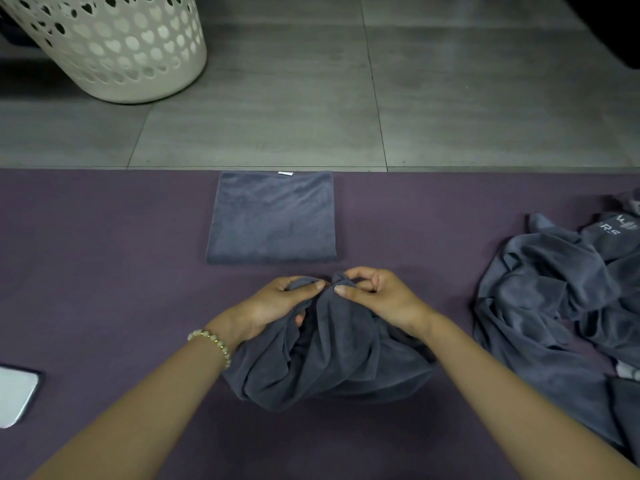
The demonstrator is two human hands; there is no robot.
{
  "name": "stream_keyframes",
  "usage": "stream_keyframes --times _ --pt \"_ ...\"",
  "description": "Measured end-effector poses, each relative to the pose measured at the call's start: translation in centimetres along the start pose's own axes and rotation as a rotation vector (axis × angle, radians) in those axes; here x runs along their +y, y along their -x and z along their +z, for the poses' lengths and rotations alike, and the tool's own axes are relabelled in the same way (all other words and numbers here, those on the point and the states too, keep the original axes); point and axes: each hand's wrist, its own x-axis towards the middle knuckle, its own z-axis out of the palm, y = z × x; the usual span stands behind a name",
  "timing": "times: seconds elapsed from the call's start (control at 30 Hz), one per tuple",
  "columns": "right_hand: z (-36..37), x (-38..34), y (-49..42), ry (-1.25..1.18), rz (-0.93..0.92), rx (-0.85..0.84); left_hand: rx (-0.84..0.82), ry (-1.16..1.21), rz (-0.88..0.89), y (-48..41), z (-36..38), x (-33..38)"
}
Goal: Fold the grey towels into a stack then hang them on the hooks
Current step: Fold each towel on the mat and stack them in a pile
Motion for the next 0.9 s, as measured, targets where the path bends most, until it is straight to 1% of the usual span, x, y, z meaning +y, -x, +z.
stream_keyframes --times 0.07,0.1,0.17,0.23,0.33,0.4,0.47,0.57,0.63,0.7,0.8,0.9 --pt "0.1 0.0 0.1 -0.018 0.0 0.014 -0.017 -0.018 -0.012 0.3 0.1 0.0" --pt "0.2 0.2 0.2 -0.027 -0.012 0.042 0.003 -0.025 -0.015 0.3 0.1 0.1" --pt "0.2 0.0 0.7 -0.023 -0.039 0.109 0.116 -0.042 0.006 0.7 0.1 0.4" --pt "-0.2 -0.5 1.5 -0.028 -0.058 0.164 0.219 -0.04 0.074 1.4 -0.4 1.2" --pt "-1.3 -2.4 3.3 -0.035 -0.083 0.226 0.302 -0.008 0.212 3.5 -1.3 3.6" --pt "-2.1 -4.0 4.7 -0.014 -0.095 0.238 0.37 0.009 0.288 5.7 -1.8 5.7" --pt "-2.9 -6.1 6.4 -0.047 -0.082 0.226 0.406 0.053 0.35 8.1 -2.1 7.9" --pt "-4.2 -9.7 10.1 -0.102 -0.077 0.22 0.439 0.19 0.418 12.1 -2.6 11.0" --pt "-5.1 -12.6 13.0 -0.071 -0.131 0.252 0.456 0.216 0.478 15.0 -3.1 13.0" --pt "-5.6 -15.9 15.9 0.0 -0.204 0.313 0.491 0.16 0.547 18.0 -3.6 14.8" --pt "-6.9 -20.4 20.5 0.063 -0.322 0.408 0.584 0.112 0.636 22.4 -3.7 17.6" --pt "-7.8 -24.3 25.4 0.108 -0.421 0.468 0.673 0.142 0.752 26.4 -3.1 20.3"
